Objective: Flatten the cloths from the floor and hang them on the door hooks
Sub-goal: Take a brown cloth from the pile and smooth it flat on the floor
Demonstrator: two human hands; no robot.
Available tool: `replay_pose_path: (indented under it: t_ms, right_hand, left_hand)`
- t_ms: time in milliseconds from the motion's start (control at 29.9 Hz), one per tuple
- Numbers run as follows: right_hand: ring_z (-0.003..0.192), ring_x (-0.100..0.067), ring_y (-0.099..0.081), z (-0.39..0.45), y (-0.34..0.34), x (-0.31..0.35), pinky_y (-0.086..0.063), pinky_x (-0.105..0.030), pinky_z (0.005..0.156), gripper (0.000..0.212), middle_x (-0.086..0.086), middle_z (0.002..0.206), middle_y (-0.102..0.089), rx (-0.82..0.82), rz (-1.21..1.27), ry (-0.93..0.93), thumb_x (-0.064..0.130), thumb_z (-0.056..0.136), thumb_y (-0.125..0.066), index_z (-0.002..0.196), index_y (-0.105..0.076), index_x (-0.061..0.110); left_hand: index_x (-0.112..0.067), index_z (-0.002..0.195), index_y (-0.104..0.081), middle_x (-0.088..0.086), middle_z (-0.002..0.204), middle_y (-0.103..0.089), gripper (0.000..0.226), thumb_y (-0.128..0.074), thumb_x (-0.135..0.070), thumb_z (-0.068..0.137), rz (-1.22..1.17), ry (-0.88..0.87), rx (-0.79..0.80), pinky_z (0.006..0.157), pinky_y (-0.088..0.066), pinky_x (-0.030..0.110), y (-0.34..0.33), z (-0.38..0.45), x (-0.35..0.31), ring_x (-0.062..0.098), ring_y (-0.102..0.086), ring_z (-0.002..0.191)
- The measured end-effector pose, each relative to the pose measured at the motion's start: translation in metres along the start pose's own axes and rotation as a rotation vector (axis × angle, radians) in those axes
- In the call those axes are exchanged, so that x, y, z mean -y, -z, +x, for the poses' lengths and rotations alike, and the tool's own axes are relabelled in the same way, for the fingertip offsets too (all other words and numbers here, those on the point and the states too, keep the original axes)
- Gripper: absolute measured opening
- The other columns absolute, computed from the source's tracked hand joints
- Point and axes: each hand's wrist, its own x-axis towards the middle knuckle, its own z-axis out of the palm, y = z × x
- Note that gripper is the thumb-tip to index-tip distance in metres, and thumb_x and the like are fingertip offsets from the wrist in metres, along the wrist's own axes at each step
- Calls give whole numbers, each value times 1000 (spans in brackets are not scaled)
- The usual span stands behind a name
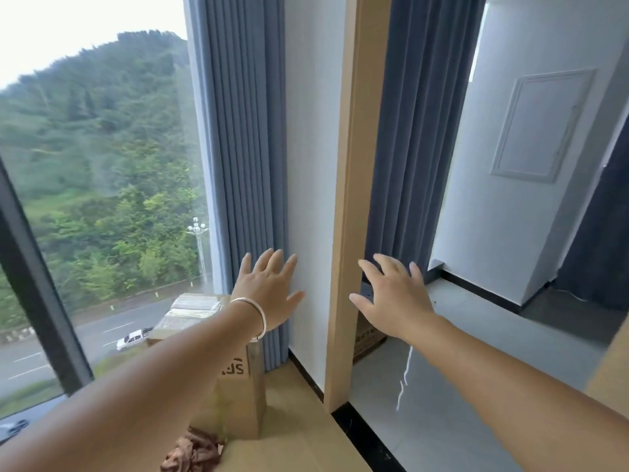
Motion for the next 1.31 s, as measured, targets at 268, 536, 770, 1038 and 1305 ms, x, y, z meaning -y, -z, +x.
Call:
replay_pose_path:
  t_ms: [268, 536, 770, 1038, 1305]
  right_hand:
    - [145, -20, -14, 135, -70, 134, -6, -53, 117, 68, -4, 158, -18, 85, 30, 236, 61, 93, -36, 150, -18, 30]
    - [145, -19, -13, 232, -132, 266, -6, -54, 118, 67, -2, 157, -22, 109, 63, 443, 62, 92, -37, 149, -22, 30]
    - [144, -22, -17, 232, -221, 365, -4, -53, 118, 63, -2, 156, -24, 250, 163, 650, 60, 92, -40, 147, -24, 33]
    - [143, -23, -20, 214, -348, 428, -8, -53, 118, 65, -5, 155, -27, 438, 211, 874, 59, 91, -43, 147, -28, 30]
    - [141, -20, -25, 162, -514, 446, -11, -55, 116, 63, -5, 150, -34, 655, 193, 1078, 56, 89, -50, 144, -36, 28]
  left_hand:
    - [-28, 152, 0, 2, 160, -6, 74, -20, -65, 92, 45, 252, 49, 117, 1, 53, -76, 16, 177, 22, 1, 148]
    - [-26, 152, -1, 4, 161, -4, 72, -21, -63, 94, 128, 407, 142, 118, -1, 53, -130, -6, 317, 22, 1, 148]
    - [-25, 152, -4, 5, 160, -10, 74, -25, -63, 92, 145, 573, 294, 117, -4, 53, -198, -64, 375, 22, -4, 147]
    - [-24, 151, -13, 7, 158, -18, 72, -31, -61, 93, 91, 788, 499, 116, -8, 51, -297, -140, 380, 22, -11, 146]
    - [-24, 149, -20, 8, 156, -23, 69, -33, -61, 92, -51, 1007, 730, 115, -11, 50, -444, -220, 344, 25, -20, 143]
